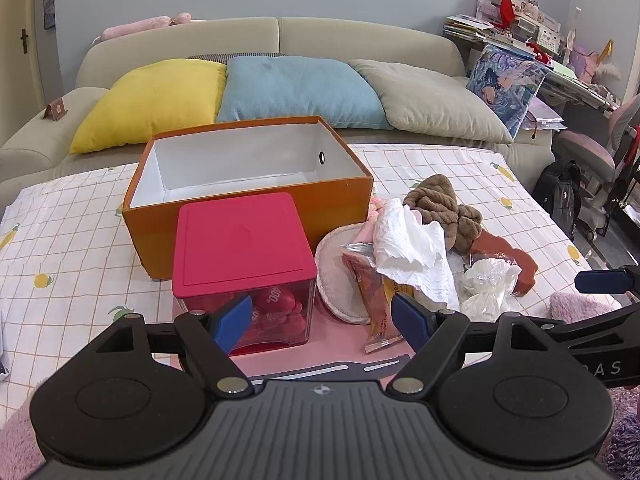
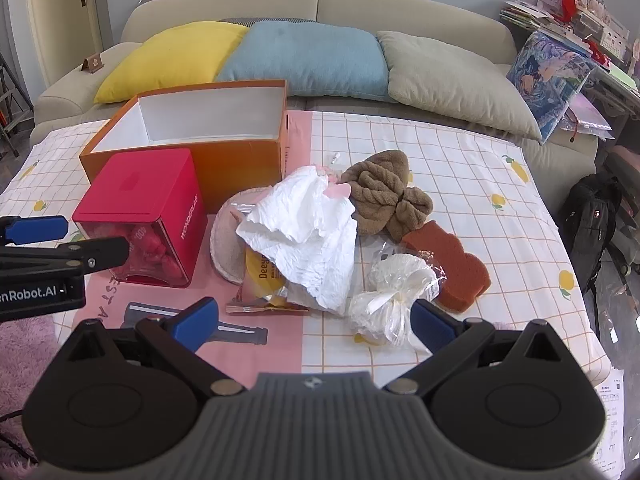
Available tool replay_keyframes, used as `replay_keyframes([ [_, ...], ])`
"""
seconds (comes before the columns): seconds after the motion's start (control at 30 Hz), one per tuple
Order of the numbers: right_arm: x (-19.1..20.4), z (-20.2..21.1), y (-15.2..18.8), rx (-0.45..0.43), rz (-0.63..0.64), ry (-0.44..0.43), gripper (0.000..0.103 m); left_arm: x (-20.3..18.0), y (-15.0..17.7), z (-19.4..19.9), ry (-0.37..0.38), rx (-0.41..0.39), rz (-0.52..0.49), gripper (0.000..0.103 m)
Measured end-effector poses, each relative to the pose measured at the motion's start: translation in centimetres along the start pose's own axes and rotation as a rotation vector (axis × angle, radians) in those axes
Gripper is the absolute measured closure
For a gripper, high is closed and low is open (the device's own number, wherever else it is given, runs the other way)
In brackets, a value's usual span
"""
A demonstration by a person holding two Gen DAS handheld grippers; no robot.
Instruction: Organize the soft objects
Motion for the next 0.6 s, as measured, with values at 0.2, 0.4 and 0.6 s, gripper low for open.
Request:
replay_keyframes([
  [0.2, 0.05, -0.04, 0.08, 0.002, -0.002, -0.002, 0.003, -0.06, 0.02, -0.06, 0.003, 0.004, -0.001, 0.012],
  [0.4, 0.1, -0.33, 0.12, 0.016, -0.006, -0.016, 0.003, -0.18, 0.08, 0.07, 0.018, 0.001, 0.0, 0.013],
  [0.6, -0.45, -0.24, 0.04, 0.006, -0.022, -0.054, 0.009, -0.31, -0.35, -0.08, 0.111, 0.03, 0.009, 0.026],
])
Point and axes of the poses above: each gripper's, at about its wrist camera, not at the fingertips, and z roughly against the way its jaws point, x to its left, y to its underside, the point moved 1 cm from there along -z, roughly the way its jaws point, and after that the axes turned 7 degrees about x, right-handed, at the moved point
